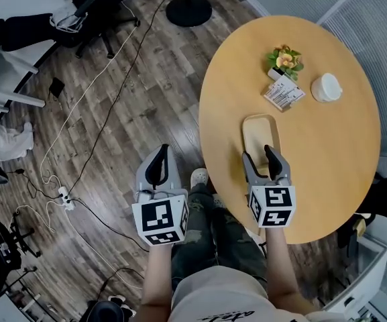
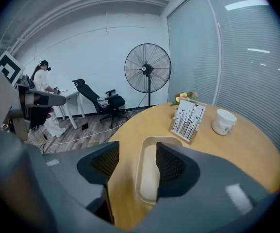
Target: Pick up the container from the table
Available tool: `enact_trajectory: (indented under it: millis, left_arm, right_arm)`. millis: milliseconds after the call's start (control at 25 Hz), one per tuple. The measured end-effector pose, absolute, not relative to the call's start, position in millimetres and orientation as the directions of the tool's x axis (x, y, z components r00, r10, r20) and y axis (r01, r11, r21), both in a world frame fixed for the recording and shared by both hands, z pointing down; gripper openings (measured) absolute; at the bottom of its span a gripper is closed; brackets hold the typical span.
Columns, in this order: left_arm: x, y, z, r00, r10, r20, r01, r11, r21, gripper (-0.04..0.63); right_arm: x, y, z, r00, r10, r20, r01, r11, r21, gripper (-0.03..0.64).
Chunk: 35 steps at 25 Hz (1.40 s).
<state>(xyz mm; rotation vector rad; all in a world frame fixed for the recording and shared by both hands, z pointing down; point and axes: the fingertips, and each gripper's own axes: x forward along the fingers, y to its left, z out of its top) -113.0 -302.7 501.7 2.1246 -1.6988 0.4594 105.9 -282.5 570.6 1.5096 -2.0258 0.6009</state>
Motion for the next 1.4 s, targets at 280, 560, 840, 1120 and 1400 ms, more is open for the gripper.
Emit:
enact_trajectory:
  millis: [280, 560, 840, 1120, 1400]
  left_arm:
    - [-101, -298, 526, 0.262, -0.813, 0.521, -0.965, -0.235, 0.118, 0.000]
    - [-95, -291, 548, 0.278, -0.781, 0.558, -0.960, -0.241, 0.141, 0.000]
    - [-93, -288, 561, 0.294, -0.760, 0.579, -0.955, -0.252, 0.154, 0.000]
    - [-94, -279, 574, 0.299, -0.737, 0.606, -0.954, -0.253, 0.162, 0.000]
    - [-90, -275, 584, 0.302, -0.719, 0.626, -0.953, -0.251, 0.170, 0.000]
  right_arm:
    - [105, -271, 596, -0.212, -0.678, 0.704, -0.964, 0.262, -0.038, 0.245]
    - [104, -258, 622, -0.209, -0.619, 0.757, -0.960, 0.276, -0.039, 0.229]
    - [106, -247, 638, -0.186, -0.571, 0.800, -0.960, 0.278, -0.024, 0.196]
    - [105, -241, 649, -0.164, -0.537, 0.827, -0.956, 0.294, 0.001, 0.161]
    - [112, -244, 656, -0.117, -0.520, 0.846, -0.957, 0.286, 0.043, 0.072]
